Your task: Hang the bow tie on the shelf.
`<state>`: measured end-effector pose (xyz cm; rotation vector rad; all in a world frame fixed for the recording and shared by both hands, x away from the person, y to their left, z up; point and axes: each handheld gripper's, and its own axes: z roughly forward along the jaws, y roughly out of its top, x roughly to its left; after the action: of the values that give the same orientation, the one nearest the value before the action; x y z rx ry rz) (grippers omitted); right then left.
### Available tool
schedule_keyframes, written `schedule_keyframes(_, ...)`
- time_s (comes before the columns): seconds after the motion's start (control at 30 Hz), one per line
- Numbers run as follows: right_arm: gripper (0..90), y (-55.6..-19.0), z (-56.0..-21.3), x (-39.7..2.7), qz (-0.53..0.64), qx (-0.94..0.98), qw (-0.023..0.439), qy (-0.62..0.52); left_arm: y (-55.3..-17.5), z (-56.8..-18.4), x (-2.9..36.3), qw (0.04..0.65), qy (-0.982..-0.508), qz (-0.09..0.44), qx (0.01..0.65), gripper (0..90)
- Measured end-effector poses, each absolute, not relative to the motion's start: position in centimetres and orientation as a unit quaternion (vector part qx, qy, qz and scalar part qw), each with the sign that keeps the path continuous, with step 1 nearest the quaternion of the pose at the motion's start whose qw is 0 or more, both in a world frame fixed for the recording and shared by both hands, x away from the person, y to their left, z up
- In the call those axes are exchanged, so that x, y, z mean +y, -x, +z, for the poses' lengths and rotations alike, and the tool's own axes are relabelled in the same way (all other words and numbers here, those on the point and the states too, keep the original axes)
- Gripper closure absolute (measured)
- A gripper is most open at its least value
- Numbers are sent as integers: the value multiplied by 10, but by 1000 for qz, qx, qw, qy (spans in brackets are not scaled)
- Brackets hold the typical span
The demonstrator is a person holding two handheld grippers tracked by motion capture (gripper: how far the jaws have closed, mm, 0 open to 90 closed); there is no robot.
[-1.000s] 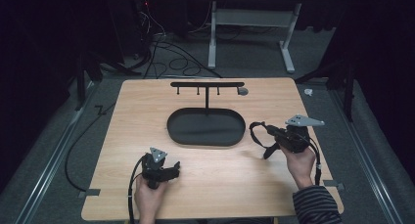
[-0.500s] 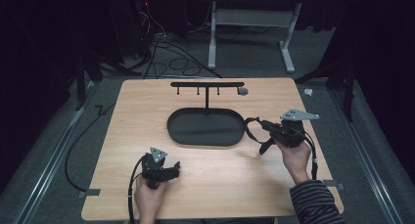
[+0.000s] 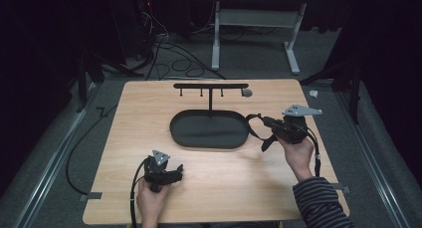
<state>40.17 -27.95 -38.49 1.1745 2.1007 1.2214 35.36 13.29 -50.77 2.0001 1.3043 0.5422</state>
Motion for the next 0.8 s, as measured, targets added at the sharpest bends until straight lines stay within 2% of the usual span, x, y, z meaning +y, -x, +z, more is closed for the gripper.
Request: schedule_keyframes(0.8, 893, -425, -367, -266, 448, 757, 222, -420, -354, -508, 133, 340, -769, 208, 501, 174)
